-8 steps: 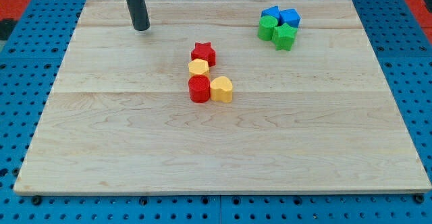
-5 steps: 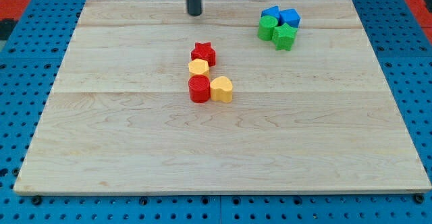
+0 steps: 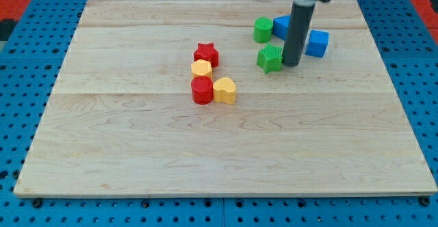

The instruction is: Separate the blue cube from the group of blocks

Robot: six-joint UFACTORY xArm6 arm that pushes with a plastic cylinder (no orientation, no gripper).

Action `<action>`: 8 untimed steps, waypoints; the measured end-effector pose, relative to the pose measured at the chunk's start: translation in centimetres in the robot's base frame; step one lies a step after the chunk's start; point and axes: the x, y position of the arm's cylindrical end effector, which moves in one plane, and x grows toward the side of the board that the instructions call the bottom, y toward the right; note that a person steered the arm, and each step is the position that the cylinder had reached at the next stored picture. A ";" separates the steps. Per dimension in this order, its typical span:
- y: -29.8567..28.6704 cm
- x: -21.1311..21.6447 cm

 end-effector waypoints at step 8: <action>1.5 8.2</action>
